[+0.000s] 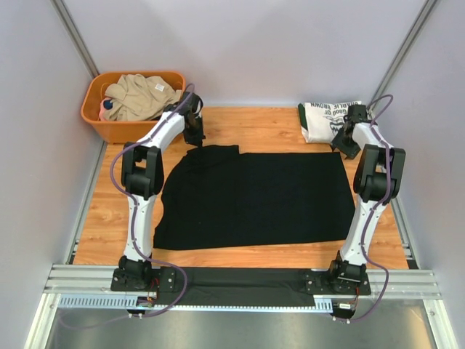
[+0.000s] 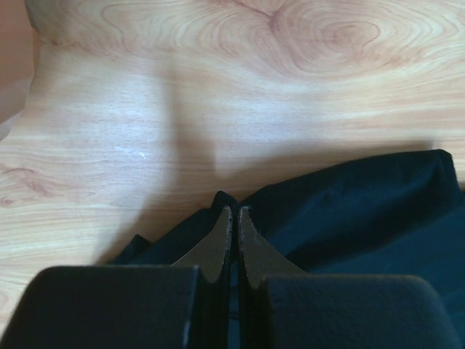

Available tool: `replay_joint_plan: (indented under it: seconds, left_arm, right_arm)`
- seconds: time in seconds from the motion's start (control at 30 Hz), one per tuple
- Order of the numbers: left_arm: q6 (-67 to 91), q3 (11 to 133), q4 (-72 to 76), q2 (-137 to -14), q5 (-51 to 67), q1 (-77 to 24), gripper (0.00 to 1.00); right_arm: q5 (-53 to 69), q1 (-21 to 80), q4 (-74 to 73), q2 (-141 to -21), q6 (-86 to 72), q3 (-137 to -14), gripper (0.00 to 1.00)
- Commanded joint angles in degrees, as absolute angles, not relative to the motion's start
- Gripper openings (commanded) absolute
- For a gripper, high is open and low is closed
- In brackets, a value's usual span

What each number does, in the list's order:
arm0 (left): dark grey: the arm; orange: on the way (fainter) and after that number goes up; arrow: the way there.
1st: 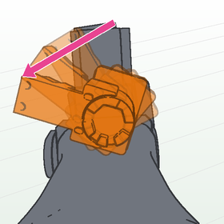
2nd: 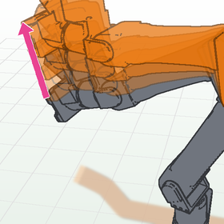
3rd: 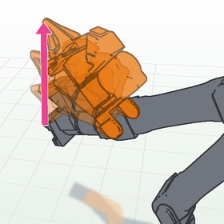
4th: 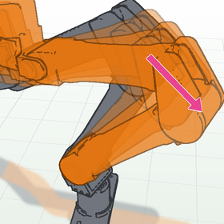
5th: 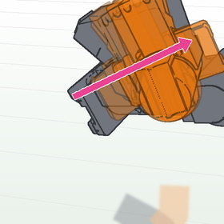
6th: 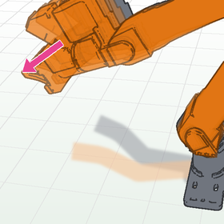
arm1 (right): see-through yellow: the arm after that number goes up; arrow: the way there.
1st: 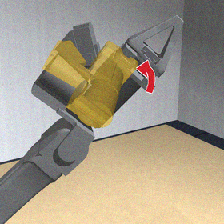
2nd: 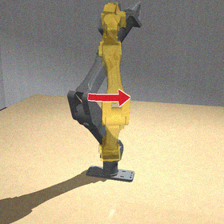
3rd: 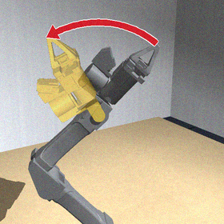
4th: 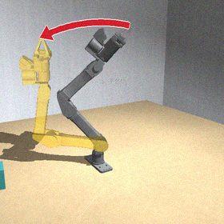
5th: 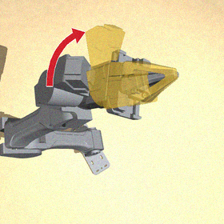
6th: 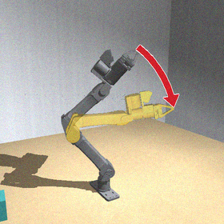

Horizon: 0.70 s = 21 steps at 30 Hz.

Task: Fold and stack the t-shirts
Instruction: Fold the tshirt

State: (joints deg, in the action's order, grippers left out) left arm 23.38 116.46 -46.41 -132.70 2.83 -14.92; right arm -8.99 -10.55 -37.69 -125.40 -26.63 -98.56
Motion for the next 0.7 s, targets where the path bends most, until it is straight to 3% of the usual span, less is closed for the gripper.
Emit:
replay_joint_plan:
  seconds: [0.0,0.17,0.3,0.43,0.53,0.67]
  left_arm:
    - [24.61,116.19,-46.32,-128.67,4.13,-15.12,0.00]
    - [24.70,115.58,-46.14,-128.85,4.22,-15.12,0.00]
    - [25.05,115.14,-46.23,-127.97,4.66,-15.12,0.00]
    - [25.31,114.08,-46.14,-126.21,4.48,-15.12,0.00]
    - [25.22,113.64,-46.23,-124.98,4.57,-15.12,0.00]
    - [25.05,113.91,-47.72,-123.05,4.66,-15.12,0.00]
  right_arm:
    - [-11.07,-10.63,-38.67,-127.96,-24.61,-102.83,0.59]
    - [-10.81,-10.46,-39.11,-129.20,-24.61,-101.96,0.45]
    - [-9.67,-10.37,-38.93,-128.41,-24.87,-100.20,0.19]
    - [-8.97,-10.11,-37.79,-126.30,-24.96,-97.74,0.17]
    - [-8.44,-10.11,-37.62,-125.86,-24.61,-97.12,0.01]
    - [-7.30,-9.76,-37.53,-123.58,-24.70,-96.42,0.00]
